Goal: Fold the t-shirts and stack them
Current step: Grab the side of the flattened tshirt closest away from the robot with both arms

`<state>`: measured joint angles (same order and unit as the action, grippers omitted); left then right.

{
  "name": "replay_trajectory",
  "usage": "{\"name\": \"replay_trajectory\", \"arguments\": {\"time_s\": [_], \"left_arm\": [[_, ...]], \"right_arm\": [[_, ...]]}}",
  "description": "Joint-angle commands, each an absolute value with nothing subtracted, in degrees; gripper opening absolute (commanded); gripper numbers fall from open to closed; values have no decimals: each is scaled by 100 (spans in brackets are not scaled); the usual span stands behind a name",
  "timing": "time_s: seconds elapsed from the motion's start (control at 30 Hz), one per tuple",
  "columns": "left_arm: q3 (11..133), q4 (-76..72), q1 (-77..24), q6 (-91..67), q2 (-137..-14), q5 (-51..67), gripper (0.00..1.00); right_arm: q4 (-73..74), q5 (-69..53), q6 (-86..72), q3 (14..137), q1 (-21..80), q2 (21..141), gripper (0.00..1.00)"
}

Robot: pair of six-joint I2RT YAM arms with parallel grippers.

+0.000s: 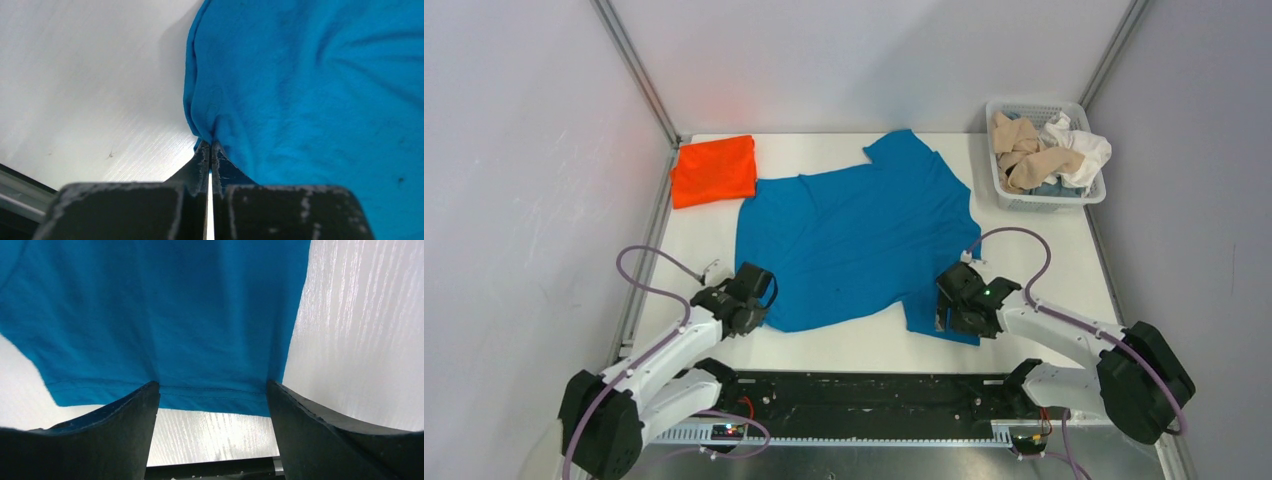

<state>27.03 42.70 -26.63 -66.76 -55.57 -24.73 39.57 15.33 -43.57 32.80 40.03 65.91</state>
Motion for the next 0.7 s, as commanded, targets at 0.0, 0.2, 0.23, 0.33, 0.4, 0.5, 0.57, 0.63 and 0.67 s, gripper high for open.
{"name": "replay_trajectory", "arguments": {"time_s": [0.0, 0.2, 0.23, 0.33, 0.4, 0.5, 0.57, 0.63, 0.67], "left_arm": [[2576, 4200, -2707, -6488, -5261, -2543, 0], [2461, 4199, -2703, -6478, -4966, -2478, 0], [2461, 4203, -2710, -6473, -4940, -2470, 0], [2446, 4204, -2707, -6400, -4838, -2443, 0], [2440, 4208, -2708, -6314, -4780, -2415, 0], [2501, 4217, -2707, -6021, -4717, -2260, 0], [2478, 4224, -2707, -5885, -4658, -1919, 0], [2403, 4260, -2707, -5865, -4567, -1708, 0], [2375, 4275, -2707, -5868, -4542, -1649, 0]], "right_arm": [[3720, 1424, -4634, 3068, 4029, 6728, 80], [3773, 1381, -4658, 3042, 4114, 6868, 48], [3857, 1393, -4654, 3059, 4118, 6850, 37], [4154, 1383, -4655, 3091, 4126, 6688, 21], [4521, 1326, -4720, 3093, 4165, 6460, 14], [5074, 913, -4915, 3089, 4393, 5988, 0], [5221, 367, -5200, 3094, 4863, 5823, 0], [5459, 104, -5651, 3109, 5325, 5793, 0], [5590, 87, -5827, 3161, 5515, 5786, 0]]}}
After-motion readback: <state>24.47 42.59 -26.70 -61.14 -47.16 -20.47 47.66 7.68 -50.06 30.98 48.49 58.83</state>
